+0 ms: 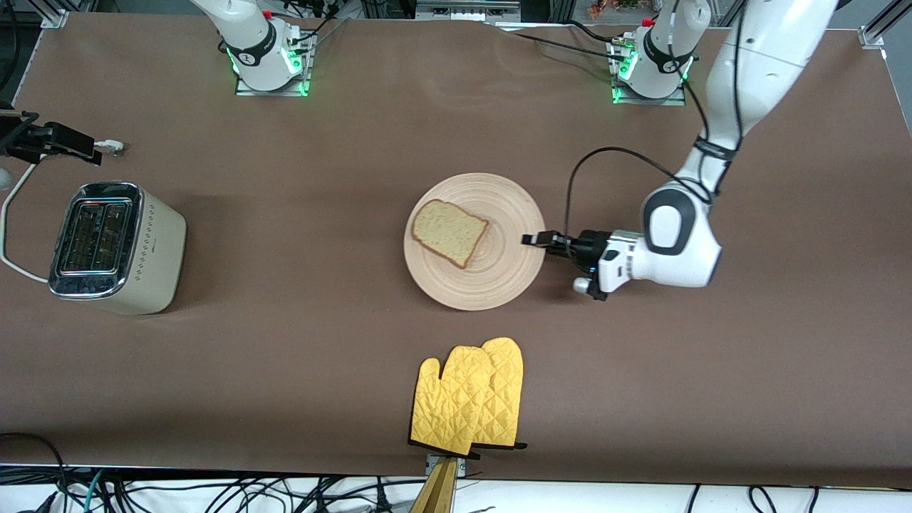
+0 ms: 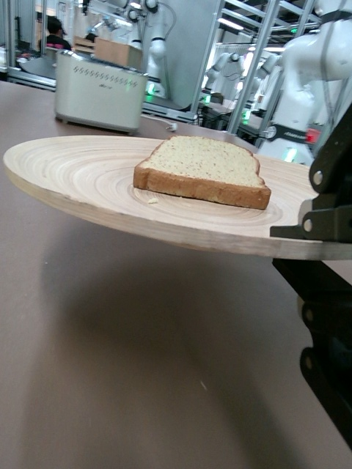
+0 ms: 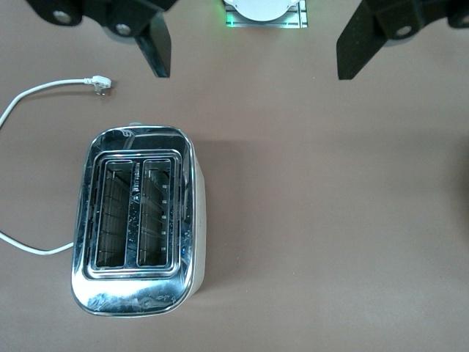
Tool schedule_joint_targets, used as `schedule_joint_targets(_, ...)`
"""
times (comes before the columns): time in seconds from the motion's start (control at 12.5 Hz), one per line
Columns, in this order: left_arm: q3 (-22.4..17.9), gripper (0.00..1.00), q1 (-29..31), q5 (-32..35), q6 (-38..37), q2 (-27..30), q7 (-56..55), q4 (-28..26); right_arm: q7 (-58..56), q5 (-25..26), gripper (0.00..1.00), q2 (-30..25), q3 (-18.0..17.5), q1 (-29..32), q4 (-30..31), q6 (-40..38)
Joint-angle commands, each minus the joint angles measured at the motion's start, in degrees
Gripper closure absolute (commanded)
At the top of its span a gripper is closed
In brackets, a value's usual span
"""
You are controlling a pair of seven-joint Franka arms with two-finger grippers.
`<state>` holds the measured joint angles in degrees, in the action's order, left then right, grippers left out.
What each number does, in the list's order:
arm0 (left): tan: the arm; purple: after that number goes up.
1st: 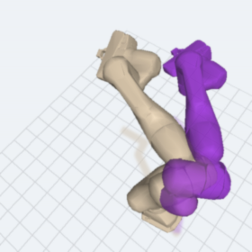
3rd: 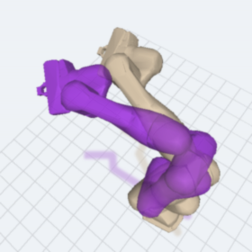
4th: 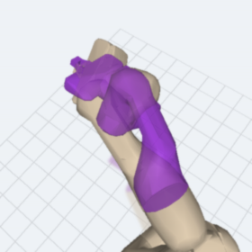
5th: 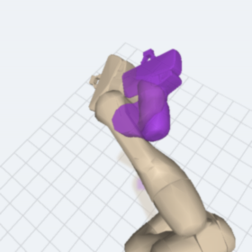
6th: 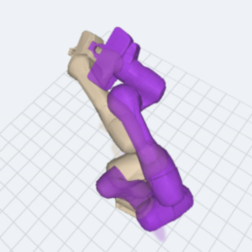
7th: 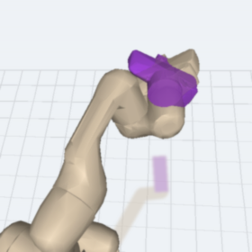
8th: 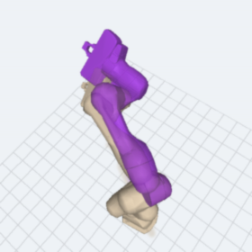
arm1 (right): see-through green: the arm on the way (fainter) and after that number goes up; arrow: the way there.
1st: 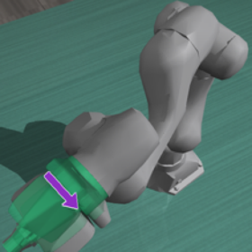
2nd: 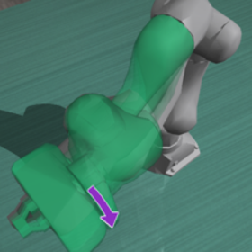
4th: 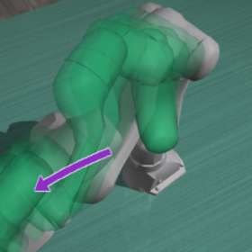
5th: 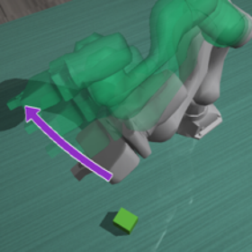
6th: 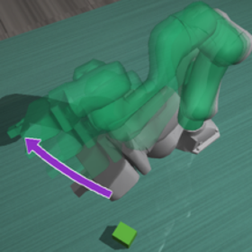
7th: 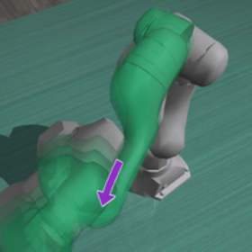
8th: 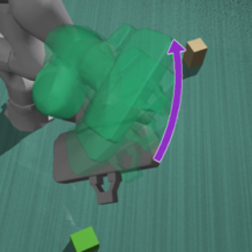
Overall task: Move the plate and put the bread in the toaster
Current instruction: 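Slide the plate with the left gripper toward the table's middle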
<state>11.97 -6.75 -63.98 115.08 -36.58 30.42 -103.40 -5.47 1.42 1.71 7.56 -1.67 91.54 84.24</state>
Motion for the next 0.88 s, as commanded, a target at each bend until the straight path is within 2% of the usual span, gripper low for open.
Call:
schedule_joint_targets(0.0, -0.98, 1.0, -4.32, -6.75, 2.68, -1.29, 0.16, 0.48, -0.95, -0.89, 0.0, -0.3, 0.17, 0.17, -0.13, -0.65)
schedule_joint_targets(0.24, -0.99, 1.0, -7.75, -11.42, 6.72, -3.32, 0.16, 1.01, -0.95, -0.89, 0.0, -0.3, 0.17, 0.17, -0.13, -0.65)
schedule_joint_targets(0.72, -1.51, 1.0, -8.9, -11.52, 8.94, -4.56, 0.08, 1.1, -0.95, -0.89, 0.0, -0.3, 0.17, 0.17, -0.13, -0.66)
schedule_joint_targets(0.8, -2.03, 0.82, -8.9, -11.6, 8.85, -4.47, 0.16, 1.1, -0.95, -0.89, 0.0, -0.3, 0.17, 0.17, -0.13, -0.57)
